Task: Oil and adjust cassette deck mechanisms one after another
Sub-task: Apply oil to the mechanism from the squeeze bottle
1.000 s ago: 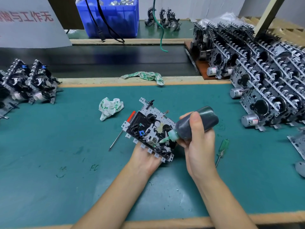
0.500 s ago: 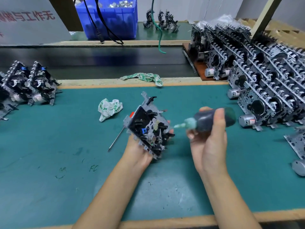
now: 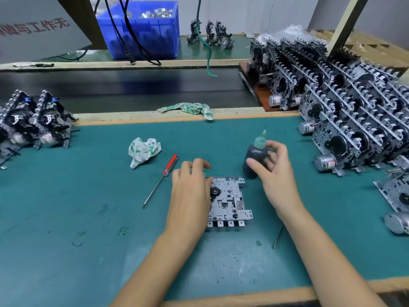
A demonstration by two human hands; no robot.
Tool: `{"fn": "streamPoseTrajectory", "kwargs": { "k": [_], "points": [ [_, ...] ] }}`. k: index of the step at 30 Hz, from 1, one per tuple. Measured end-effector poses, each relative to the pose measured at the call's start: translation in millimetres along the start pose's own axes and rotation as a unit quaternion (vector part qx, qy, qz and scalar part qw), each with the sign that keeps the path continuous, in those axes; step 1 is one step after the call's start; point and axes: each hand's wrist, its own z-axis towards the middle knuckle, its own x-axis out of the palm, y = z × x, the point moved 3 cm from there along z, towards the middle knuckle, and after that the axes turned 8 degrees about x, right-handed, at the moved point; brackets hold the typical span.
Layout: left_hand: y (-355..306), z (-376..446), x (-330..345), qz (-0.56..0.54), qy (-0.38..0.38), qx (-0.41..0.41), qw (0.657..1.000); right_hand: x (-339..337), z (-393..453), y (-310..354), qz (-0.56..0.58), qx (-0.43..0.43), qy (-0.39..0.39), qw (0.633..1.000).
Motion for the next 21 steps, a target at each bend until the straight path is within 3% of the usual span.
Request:
{"fn": "streamPoseTrajectory", "kwargs": {
  "k": [3,5,7,8,10,12,13,15,21],
  "points": [
    [8.9,2.6,-6.0,-0.084,0.034,-0.018,0.996,4.7,-0.2,-7.1,-0.033,0.024,0.022,0.999],
    [20.5,6.5,-12.7,-0.168,0.079,-0.044,0.982,-1.9,-8.2,0.4,-0.049,-0.02,-0.074,0.996],
    [31.2,8.2,-19.4,-0.213,0.12,-0.048,0.969,-10.7,-25.5,21.6,-0.072,-0.139,-0.165,0.974],
    [34.9,8.3,-21.8,-0.222,0.135,-0.044,0.965,-10.8,-33.3,31.2,-0.095,-0.181,-0.139,0.969],
    [39.9,7.8,-23.2,-0.231,0.153,-0.033,0.96,2.8,-45.3,40.8,-0.232,-0.18,0.037,0.955],
    [42.6,7.4,-22.9,-0.238,0.148,-0.02,0.96,18.1,-52.2,30.2,-0.458,-0.145,0.2,0.854],
    [43.1,7.7,-22.4,-0.239,0.143,-0.01,0.96,22.8,-53.4,23.8,-0.522,-0.133,0.243,0.807],
    [42.5,8.1,-22.0,-0.238,0.139,0.006,0.961,27.2,-51.1,17.9,-0.567,-0.105,0.265,0.773],
    [43.2,1.2,-23.3,-0.233,0.127,0.029,0.964,34.8,-46.1,28.3,-0.615,-0.157,0.216,0.742]
  ]
}}
